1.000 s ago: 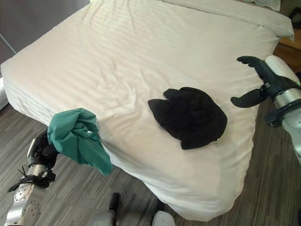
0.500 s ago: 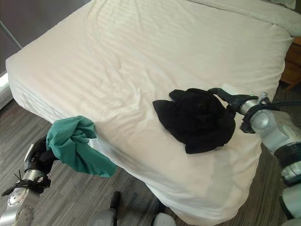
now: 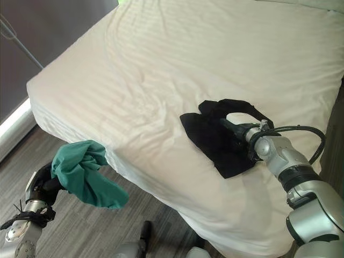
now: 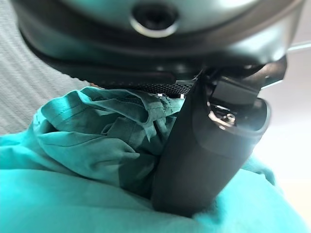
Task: Pick up bed clothes into laundry basket.
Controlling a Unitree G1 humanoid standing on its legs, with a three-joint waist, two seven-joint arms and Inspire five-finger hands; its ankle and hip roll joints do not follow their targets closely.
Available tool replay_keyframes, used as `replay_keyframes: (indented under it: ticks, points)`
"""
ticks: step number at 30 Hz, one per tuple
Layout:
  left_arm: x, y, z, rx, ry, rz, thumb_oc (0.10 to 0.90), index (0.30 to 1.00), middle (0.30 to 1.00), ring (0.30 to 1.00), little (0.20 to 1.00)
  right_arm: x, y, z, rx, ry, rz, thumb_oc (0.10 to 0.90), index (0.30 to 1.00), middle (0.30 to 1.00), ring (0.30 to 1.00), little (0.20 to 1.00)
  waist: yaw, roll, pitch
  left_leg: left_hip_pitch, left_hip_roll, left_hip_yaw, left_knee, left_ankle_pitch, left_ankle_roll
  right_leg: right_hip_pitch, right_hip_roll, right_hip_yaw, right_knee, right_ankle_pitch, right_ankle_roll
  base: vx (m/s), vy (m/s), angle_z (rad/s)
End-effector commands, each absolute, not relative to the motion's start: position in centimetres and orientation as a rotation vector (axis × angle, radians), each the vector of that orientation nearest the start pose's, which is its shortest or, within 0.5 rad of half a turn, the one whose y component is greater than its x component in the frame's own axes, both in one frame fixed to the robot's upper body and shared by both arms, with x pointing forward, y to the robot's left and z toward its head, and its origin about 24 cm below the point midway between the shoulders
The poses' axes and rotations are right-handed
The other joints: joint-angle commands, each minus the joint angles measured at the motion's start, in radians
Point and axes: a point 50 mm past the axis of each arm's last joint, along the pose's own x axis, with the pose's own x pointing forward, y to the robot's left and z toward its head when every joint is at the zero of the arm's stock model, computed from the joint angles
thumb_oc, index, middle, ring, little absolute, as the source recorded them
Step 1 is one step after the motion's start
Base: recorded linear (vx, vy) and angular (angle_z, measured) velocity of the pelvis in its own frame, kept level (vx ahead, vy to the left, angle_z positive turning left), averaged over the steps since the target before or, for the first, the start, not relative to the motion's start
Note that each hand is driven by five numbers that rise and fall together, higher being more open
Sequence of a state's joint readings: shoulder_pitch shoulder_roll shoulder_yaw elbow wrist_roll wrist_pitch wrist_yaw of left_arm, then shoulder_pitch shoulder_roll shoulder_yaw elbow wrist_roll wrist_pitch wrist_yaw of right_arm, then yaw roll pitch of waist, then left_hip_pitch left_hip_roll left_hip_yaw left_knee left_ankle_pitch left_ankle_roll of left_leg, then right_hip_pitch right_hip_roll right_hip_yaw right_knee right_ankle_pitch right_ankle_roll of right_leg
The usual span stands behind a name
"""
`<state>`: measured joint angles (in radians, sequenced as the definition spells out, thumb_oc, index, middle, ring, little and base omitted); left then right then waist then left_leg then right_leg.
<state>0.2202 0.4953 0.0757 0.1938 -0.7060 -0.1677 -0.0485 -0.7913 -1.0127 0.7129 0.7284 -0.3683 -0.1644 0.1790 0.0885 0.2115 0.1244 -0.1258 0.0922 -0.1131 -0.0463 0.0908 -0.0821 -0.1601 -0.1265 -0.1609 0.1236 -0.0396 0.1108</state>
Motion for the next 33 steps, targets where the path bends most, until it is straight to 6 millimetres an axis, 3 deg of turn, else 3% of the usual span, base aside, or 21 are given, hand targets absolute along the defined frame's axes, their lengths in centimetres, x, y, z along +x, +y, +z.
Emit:
replay_keyframes:
  ticks: [1, 4, 6, 7, 8, 10, 12, 13, 15, 17, 18, 19, 20, 23, 24, 27, 31, 33]
  points:
    - [22.3, 29.0, 7.6, -0.162, -0.198, 0.175, 0.4, 0.3, 0.3, 0.3, 0.3, 33.5, -27.9, 11.5, -1.752, 0.181, 0.526, 0.4, 0.3, 0.3, 0.3, 0.3, -0.022, -0.038, 0.015, 0.073, 0.006, 0.019, -0.024, -0.049, -0.048, 0.053, -0.086, 0.075, -0.211, 0.095, 0.059, 0.03, 0.03, 0.02]
    - [22.6, 28.4, 7.8, -0.174, -0.211, 0.166, 0.4, 0.3, 0.3, 0.3, 0.3, 32.9, -28.0, 11.4, -1.664, 0.135, 0.454, 0.4, 0.3, 0.3, 0.3, 0.3, -0.035, -0.034, 0.016, 0.078, 0.003, 0.022, -0.021, -0.054, -0.045, 0.061, -0.092, 0.075, -0.211, 0.094, 0.061, 0.02, 0.017, 0.02]
    - [22.2, 28.5, 7.9, -0.176, -0.226, 0.19, 0.4, 0.3, 0.3, 0.3, 0.3, 31.8, -27.7, 13.2, -1.584, -0.006, 0.361, 0.4, 0.3, 0.3, 0.3, 0.3, -0.069, -0.036, 0.018, 0.084, 0.001, 0.031, -0.019, -0.065, -0.04, 0.064, -0.095, 0.077, -0.211, 0.093, 0.063, 0.03, 0.017, 0.03]
    - [22.3, 28.4, 7.9, -0.172, -0.224, 0.182, 0.4, 0.3, 0.3, 0.3, 0.3, 31.5, -27.9, 13.1, -1.579, 0.001, 0.356, 0.4, 0.3, 0.3, 0.3, 0.3, -0.062, -0.039, 0.016, 0.085, 0.001, 0.031, -0.019, -0.066, -0.04, 0.066, -0.095, 0.076, -0.211, 0.092, 0.063, 0.05, 0.016, 0.03]
    - [21.6, 28.8, 7.8, -0.172, -0.226, 0.218, 0.4, 0.3, 0.3, 0.3, 0.3, 30.7, -28.6, 14.6, -1.469, -0.074, 0.237, 0.4, 0.3, 0.3, 0.3, 0.3, -0.088, -0.046, 0.014, 0.091, 0.0, 0.035, -0.019, -0.075, -0.034, 0.07, -0.095, 0.079, -0.211, 0.093, 0.065, 0.03, 0.008, 0.06]
    - [21.3, 28.9, 7.6, -0.167, -0.219, 0.221, 0.4, 0.3, 0.3, 0.3, 0.3, 29.7, -29.3, 15.3, -1.447, -0.098, 0.19, 0.4, 0.3, 0.3, 0.3, 0.3, -0.091, -0.058, 0.011, 0.099, 0.0, 0.038, -0.018, -0.081, -0.032, 0.077, -0.096, 0.08, -0.211, 0.091, 0.066, 0.05, 0.007, 0.06]
    - [20.9, 29.5, 7.9, -0.146, -0.232, 0.24, 0.4, 0.3, 0.3, 0.3, 0.3, 28.2, -30.7, 18.1, -1.417, -0.177, 0.084, 0.4, 0.3, 0.3, 0.3, 0.3, -0.11, -0.083, 0.0, 0.11, 0.0, 0.049, -0.014, -0.094, -0.028, 0.079, -0.097, 0.086, -0.211, 0.092, 0.072, 0.04, 0.011, -0.03]
    - [21.0, 29.4, 7.9, -0.146, -0.232, 0.236, 0.4, 0.3, 0.3, 0.3, 0.3, 28.1, -30.8, 18.1, -1.417, -0.174, 0.081, 0.4, 0.3, 0.3, 0.3, 0.3, -0.107, -0.084, 0.0, 0.111, -0.001, 0.049, -0.014, -0.095, -0.028, 0.08, -0.097, 0.086, -0.211, 0.092, 0.072, 0.01, 0.017, -0.14]
    - [21.1, 29.7, 8.4, -0.121, -0.252, 0.255, 0.4, 0.3, 0.3, 0.3, 0.3, 27.2, -32.2, 20.7, -1.358, -0.249, -0.05, 0.4, 0.3, 0.3, 0.3, 0.3, -0.124, -0.103, -0.009, 0.12, 0.0, 0.053, -0.012, -0.103, -0.025, 0.083, -0.096, 0.094, -0.211, 0.094, 0.074, 0.03, 0.025, -0.2]
    - [22.0, 29.1, 9.5, -0.098, -0.298, 0.227, 0.4, 0.3, 0.3, 0.3, 0.3, 25.5, -34.5, 24.0, -1.182, -0.398, -0.315, 0.4, 0.3, 0.3, 0.3, 0.3, -0.149, -0.134, -0.021, 0.139, -0.001, 0.063, -0.01, -0.118, -0.017, 0.092, -0.094, 0.107, -0.208, 0.097, 0.077, 0.04, 0.046, -0.05]
    - [22.1, 29.1, 9.6, -0.096, -0.299, 0.222, 0.4, 0.3, 0.3, 0.3, 0.3, 25.3, -34.7, 24.0, -1.18, -0.396, -0.323, 0.4, 0.3, 0.3, 0.3, 0.3, -0.143, -0.136, -0.018, 0.14, -0.001, 0.064, -0.009, -0.119, -0.016, 0.094, -0.094, 0.107, -0.207, 0.096, 0.077, -0.02, 0.049, -0.04]
    - [22.4, 29.0, 10.4, -0.076, -0.333, 0.217, 0.4, 0.3, 0.3, 0.3, 0.3, 24.5, -34.9, 25.8, -1.091, -0.511, -0.411, 0.4, 0.3, 0.3, 0.3, 0.3, -0.16, -0.157, -0.027, 0.14, -0.006, 0.068, -0.004, -0.117, -0.012, 0.086, -0.093, 0.118, -0.204, 0.111, 0.078, -0.03, 0.02, -0.08]
    - [22.4, 29.0, 10.5, -0.074, -0.334, 0.214, 0.4, 0.3, 0.3, 0.3, 0.3, 24.4, -35.0, 25.8, -1.09, -0.51, -0.413, 0.4, 0.3, 0.3, 0.3, 0.3, -0.157, -0.16, -0.027, 0.139, -0.007, 0.069, -0.003, -0.117, -0.011, 0.085, -0.094, 0.119, -0.204, 0.112, 0.078, -0.02, 0.044, -0.11]
    - [22.6, 28.9, 11.3, -0.065, -0.369, 0.216, 0.4, 0.3, 0.3, 0.3, 0.3, 22.8, -35.8, 29.1, -0.975, -0.668, -0.548, 0.4, 0.3, 0.3, 0.3, 0.3, -0.172, -0.193, -0.044, 0.152, -0.01, 0.078, 0.0, -0.128, -0.006, 0.084, -0.091, 0.139, -0.2, 0.119, 0.082, 0.0, 0.045, -0.15]
    - [22.7, 28.8, 11.3, -0.065, -0.369, 0.215, 0.4, 0.3, 0.3, 0.3, 0.3, 22.8, -35.8, 29.2, -0.974, -0.668, -0.548, 0.4, 0.3, 0.3, 0.3, 0.3, -0.17, -0.194, -0.043, 0.153, -0.011, 0.079, 0.0, -0.128, -0.005, 0.084, -0.091, 0.14, -0.2, 0.119, 0.082, -0.01, 0.042, -0.09]
    - [22.5, 29.1, 11.3, -0.061, -0.369, 0.242, 0.4, 0.3, 0.3, 0.3, 0.3, 21.1, -37.0, 31.1, -0.912, -0.706, -0.577, 0.4, 0.3, 0.3, 0.3, 0.3, -0.189, -0.241, -0.061, 0.169, -0.015, 0.094, 0.006, -0.142, 0.0, 0.084, -0.089, 0.165, -0.194, 0.128, 0.089, 0.01, 0.041, -0.22]
    - [22.5, 29.6, 11.5, -0.039, -0.373, 0.273, 0.4, 0.3, 0.3, 0.3, 0.3, 19.1, -37.6, 31.1, -0.758, -0.78, -0.598, 0.4, 0.3, 0.3, 0.3, 0.3, -0.218, -0.284, -0.078, 0.182, -0.011, 0.101, 0.046, -0.175, 0.003, 0.087, -0.09, 0.202, -0.156, 0.117, 0.096, 0.0, 0.031, -0.13]
    - [22.7, 29.9, 12.0, -0.027, -0.386, 0.277, 0.4, 0.3, 0.3, 0.3, 0.3, 18.8, -37.1, 30.7, -0.747, -0.784, -0.571, 0.4, 0.3, 0.3, 0.3, 0.3, -0.232, -0.304, -0.069, 0.168, -0.013, 0.095, 0.147, -0.215, -0.004, 0.081, -0.088, 0.238, -0.112, 0.1, 0.095, 0.03, -0.006, -0.12]
